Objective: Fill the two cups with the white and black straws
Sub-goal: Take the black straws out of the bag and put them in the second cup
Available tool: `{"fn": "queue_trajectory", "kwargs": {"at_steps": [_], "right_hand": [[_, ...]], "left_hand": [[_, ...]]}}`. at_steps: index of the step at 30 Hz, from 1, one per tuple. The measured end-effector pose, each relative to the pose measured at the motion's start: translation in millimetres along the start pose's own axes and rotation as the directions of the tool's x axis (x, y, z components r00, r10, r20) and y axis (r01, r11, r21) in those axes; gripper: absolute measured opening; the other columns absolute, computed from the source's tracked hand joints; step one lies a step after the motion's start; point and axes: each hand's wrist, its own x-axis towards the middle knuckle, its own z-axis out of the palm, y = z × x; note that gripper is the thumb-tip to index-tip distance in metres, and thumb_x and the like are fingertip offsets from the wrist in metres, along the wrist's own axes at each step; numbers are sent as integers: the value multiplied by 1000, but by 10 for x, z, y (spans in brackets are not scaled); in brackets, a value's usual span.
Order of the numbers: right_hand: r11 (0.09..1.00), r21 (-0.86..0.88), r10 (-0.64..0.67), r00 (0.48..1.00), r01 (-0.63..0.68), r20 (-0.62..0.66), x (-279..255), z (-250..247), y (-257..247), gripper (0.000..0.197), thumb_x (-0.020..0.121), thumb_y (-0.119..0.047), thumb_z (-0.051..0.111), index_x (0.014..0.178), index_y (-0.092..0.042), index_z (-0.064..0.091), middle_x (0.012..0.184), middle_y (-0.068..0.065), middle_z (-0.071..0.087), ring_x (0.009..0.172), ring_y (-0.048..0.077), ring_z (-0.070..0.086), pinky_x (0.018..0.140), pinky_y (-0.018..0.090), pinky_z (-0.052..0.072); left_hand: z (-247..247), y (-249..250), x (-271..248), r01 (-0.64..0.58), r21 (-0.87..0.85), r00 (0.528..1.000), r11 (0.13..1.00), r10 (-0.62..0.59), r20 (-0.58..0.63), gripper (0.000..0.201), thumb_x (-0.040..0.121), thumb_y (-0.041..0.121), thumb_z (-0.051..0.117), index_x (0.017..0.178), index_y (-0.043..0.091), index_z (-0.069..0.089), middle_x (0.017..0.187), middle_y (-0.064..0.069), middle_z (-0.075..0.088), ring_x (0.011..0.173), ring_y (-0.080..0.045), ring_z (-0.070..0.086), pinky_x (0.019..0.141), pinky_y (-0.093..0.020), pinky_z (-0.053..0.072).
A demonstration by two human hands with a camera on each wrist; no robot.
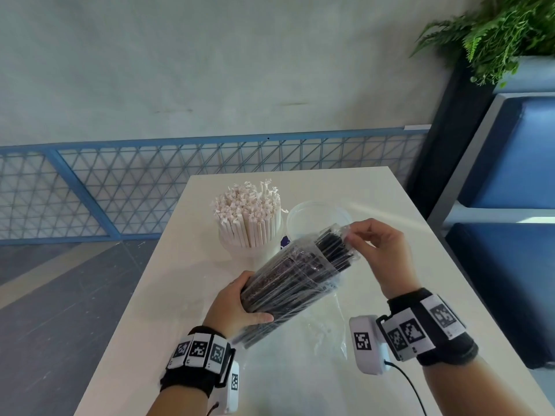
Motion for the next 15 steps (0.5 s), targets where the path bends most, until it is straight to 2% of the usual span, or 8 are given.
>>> {"fn": "queue_trajectory", "kwargs": {"at_steps": [2,4,7,9,11,13,15], "right_hand": [[999,-43,5,1000,-4,7,-63,40,-21,13,82,-10,67,90,-19,63,93,-1,67,78,5,61,65,9,47],[997,-64,57,997,-53,58,-133,76,-9,29,81,-21,68,107,-20,55,105,-7,60,93,3,58,72,13,50],[981,-137,154,983,-140,102,-227,137,-9,50,76,-29,72,117,-24,45,106,-18,54,100,-3,53,74,12,47],[959,-200,215,975,-200,55,-278,191,-3,56,75,-33,73,122,-21,45,105,-14,54,98,4,53,75,13,43],[950,-208,237,972,-234,-12,-328,248,24,59,74,-37,74,124,-21,47,108,-7,52,96,10,51,76,19,41],[967,-109,229,973,-231,-28,-378,294,63,51,74,-34,75,117,-25,49,110,-2,55,91,13,56,71,17,45],[970,-21,242,970,-241,30,-427,330,99,52,74,-30,75,119,-24,50,111,-1,62,91,12,64,74,22,52]], "left_hand": [[-33,-29,-6,4,-6,1000,1000,-4,0,63,51,35,89,99,41,50,96,12,67,90,-4,65,79,-24,51],[-66,-56,-10,9,-17,1000,1000,-9,-2,64,49,36,89,100,42,50,96,12,68,91,-5,65,79,-25,51],[-93,-58,-24,-2,-32,1000,1000,2,2,68,45,41,87,104,39,52,97,12,68,92,-3,65,81,-25,52],[-98,-45,-30,-7,-50,1000,999,7,6,70,44,45,86,105,38,53,98,13,68,92,-2,65,81,-23,52],[-106,-38,-43,-8,-75,1000,997,8,-1,71,43,47,85,106,38,53,98,13,68,91,0,65,80,-22,51],[-117,-37,-63,-9,-97,1000,995,9,-7,72,42,47,86,106,38,53,98,12,68,93,-2,65,81,-23,52],[-126,-40,-84,-10,-109,1000,994,10,-3,72,43,48,86,106,40,53,97,14,68,94,-3,65,83,-27,53]]}}
